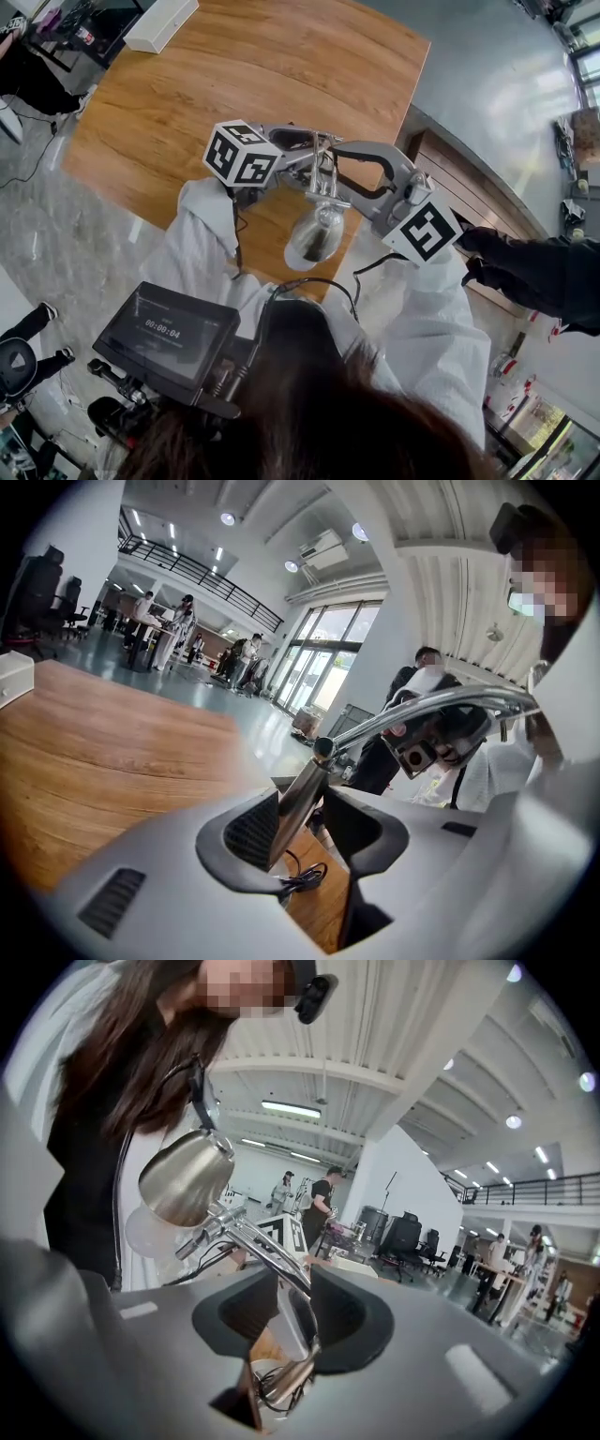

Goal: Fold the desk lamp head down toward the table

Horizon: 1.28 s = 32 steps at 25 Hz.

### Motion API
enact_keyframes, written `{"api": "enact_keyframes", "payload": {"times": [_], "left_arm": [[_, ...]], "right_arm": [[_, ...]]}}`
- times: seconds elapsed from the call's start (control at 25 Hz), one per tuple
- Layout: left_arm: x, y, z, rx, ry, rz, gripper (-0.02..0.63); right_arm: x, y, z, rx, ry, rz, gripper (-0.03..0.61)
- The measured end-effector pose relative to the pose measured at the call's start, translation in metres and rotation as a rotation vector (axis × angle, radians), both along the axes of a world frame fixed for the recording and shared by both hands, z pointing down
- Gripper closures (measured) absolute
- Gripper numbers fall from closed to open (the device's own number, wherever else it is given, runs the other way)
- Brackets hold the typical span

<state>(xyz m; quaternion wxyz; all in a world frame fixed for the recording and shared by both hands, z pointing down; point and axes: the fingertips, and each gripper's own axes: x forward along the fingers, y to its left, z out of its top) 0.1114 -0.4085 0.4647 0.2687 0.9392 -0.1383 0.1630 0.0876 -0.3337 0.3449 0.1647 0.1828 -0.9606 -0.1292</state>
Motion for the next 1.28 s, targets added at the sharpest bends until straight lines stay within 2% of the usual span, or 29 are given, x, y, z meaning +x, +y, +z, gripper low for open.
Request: {"api": "enact_keyframes", "payload": {"times": [0.24, 0.44, 0.6, 0.72, 1.0, 1.2, 1.28], "left_arm": [[-0.001, 0.001, -0.003, 0.003, 0.009, 0.01, 0.466], [-0.001, 0.0, -0.003, 0.007, 0.026, 0.004, 0.465], [-0.003, -0.001, -0.003, 0.057, 0.016, -0.02, 0.466], [-0.005, 0.002, -0.006, 0.075, 0.021, -0.037, 0.468], [-0.006, -0.001, 0.007, 0.097, 0.009, -0.023, 0.48], [-0.011, 0.0, 0.013, 0.068, 0.046, -0.04, 0.483], [-0.012, 0.001, 0.016, 0.066, 0.038, -0.047, 0.483]], "right_arm": [[-0.004, 0.018, 0.022, 0.173, 0.18, 0.008, 0.477], [-0.008, 0.03, 0.054, 0.422, 0.369, -0.012, 0.467], [-0.009, 0.032, 0.087, 0.631, 0.491, -0.021, 0.457], [-0.01, 0.033, 0.096, 0.74, 0.516, -0.003, 0.454], [-0.008, 0.024, 0.127, 0.93, 0.538, -0.025, 0.448], [-0.009, 0.019, 0.14, 1.023, 0.541, -0.031, 0.442], [-0.009, 0.018, 0.141, 1.038, 0.542, -0.027, 0.442]]}}
